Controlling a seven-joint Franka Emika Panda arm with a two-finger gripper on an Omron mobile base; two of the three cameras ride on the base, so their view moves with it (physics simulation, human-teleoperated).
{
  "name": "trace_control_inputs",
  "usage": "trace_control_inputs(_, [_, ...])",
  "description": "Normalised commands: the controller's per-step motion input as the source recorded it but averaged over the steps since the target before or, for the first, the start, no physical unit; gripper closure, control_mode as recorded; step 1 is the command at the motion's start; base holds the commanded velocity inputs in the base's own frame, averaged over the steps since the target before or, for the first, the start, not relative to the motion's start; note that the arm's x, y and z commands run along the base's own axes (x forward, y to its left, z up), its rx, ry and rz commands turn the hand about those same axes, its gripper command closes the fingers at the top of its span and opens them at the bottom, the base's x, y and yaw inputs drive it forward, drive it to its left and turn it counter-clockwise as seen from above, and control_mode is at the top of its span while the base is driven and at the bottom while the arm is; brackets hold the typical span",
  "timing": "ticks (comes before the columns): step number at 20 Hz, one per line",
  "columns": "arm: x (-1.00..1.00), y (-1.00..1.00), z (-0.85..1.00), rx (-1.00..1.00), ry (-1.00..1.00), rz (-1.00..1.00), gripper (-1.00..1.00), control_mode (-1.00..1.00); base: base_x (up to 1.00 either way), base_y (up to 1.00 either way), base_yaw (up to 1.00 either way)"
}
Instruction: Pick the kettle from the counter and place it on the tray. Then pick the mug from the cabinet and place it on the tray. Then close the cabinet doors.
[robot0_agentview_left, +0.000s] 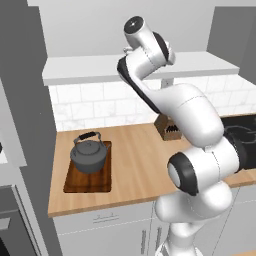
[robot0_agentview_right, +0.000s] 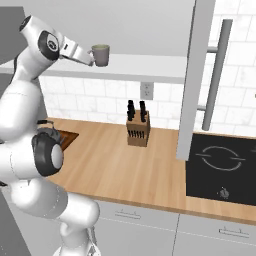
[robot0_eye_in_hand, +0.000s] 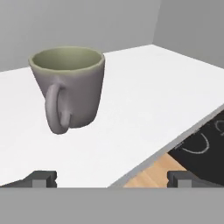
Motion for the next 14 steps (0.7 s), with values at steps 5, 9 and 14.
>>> trace_control_inputs(5, [0.37, 0.00, 0.00, 0.00, 0.06, -0.04, -1.00, -1.00, 0.00, 0.00, 0.00])
trace_control_inputs(9, [0.31, 0.00, 0.00, 0.00, 0.00, 0.00, -1.00, -1.00, 0.00, 0.00, 0.00])
trace_control_inputs(14, [0.14, 0.00, 0.00, 0.00, 0.00, 0.00, -1.00, -1.00, 0.00, 0.00, 0.00])
